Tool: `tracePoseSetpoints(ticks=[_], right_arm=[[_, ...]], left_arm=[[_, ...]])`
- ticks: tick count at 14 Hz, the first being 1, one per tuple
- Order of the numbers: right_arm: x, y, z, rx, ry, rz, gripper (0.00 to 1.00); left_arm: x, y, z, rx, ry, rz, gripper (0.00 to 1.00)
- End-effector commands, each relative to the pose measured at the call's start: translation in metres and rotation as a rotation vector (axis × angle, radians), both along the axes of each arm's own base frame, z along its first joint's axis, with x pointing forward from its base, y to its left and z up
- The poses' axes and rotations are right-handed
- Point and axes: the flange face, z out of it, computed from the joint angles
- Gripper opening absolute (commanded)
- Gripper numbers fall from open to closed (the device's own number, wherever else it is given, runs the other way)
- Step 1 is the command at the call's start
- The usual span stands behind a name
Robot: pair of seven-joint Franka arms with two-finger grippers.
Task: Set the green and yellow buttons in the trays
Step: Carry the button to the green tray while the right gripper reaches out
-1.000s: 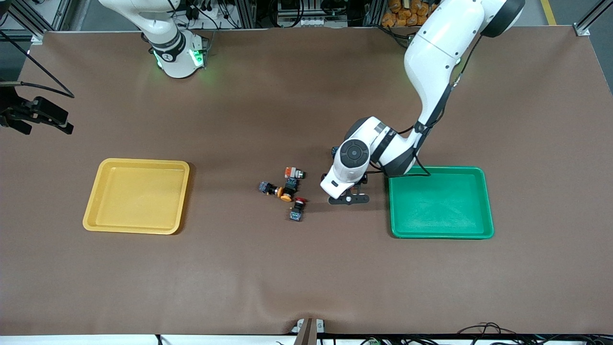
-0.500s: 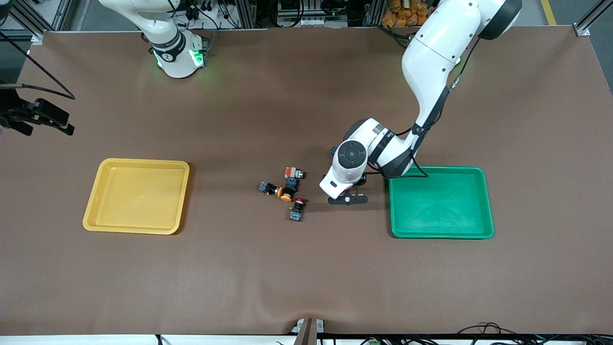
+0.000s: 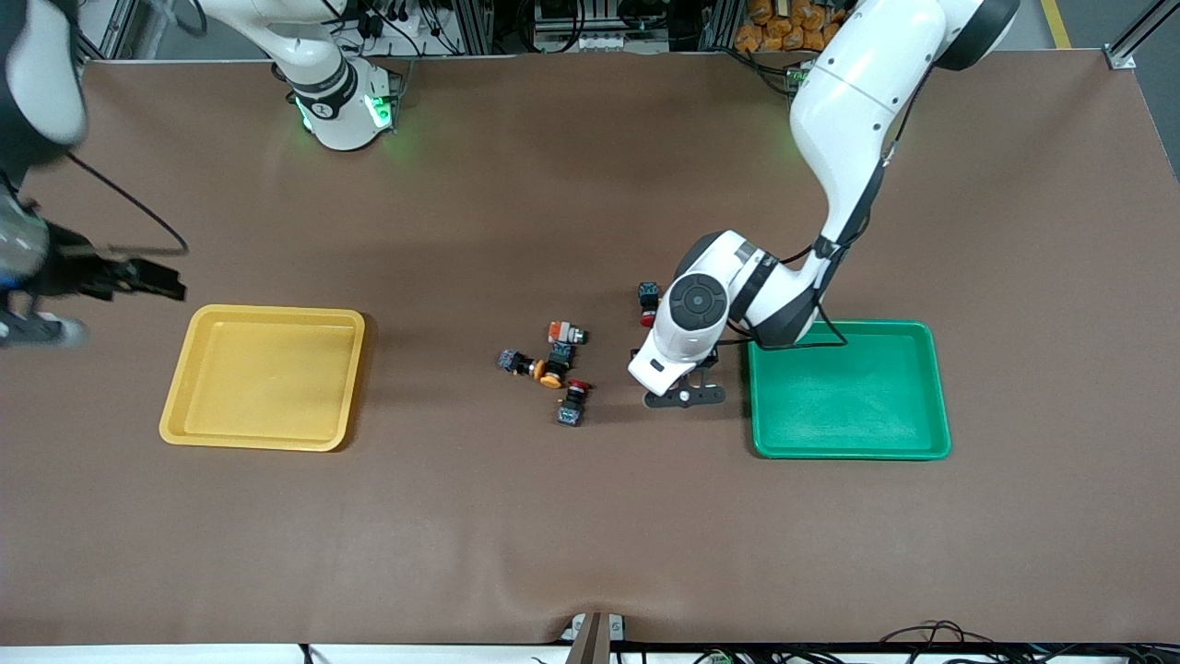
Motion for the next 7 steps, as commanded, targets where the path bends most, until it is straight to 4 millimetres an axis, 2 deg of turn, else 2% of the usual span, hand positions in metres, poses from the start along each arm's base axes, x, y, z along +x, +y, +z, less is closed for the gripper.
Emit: tracePoseSetpoints(ticks=[1,2,4,5,7], right_arm=[[0.01,-0.004,-0.012,-0.035,0.02,0.014,1.0],[0.011,-0.004,-0.02,-0.031,0.032,0.011,1.0],[0.017,-0.001,-0.041,-0.007,0.062,-0.022,1.0],[0.021,0.006,-0.054,0.011,0.078,-0.085,1.0],[0.026,0.031,-0.072,0.048,0.11,-0.27,1.0]], left_arm=[[0.006,0.013,0.035,0.022,-0.025,0.004,0.0],[0.006,0.014,0.046,0.025,-0.028,0.007,0.0],[0.02,0.041,0.069,0.038,-0.03,0.04,0.0],[0.022,0.051,0.08,0.047,-0.026,0.033,0.0],[0.038,0.091,0.102,0.069,-0.009,0.037,0.0]])
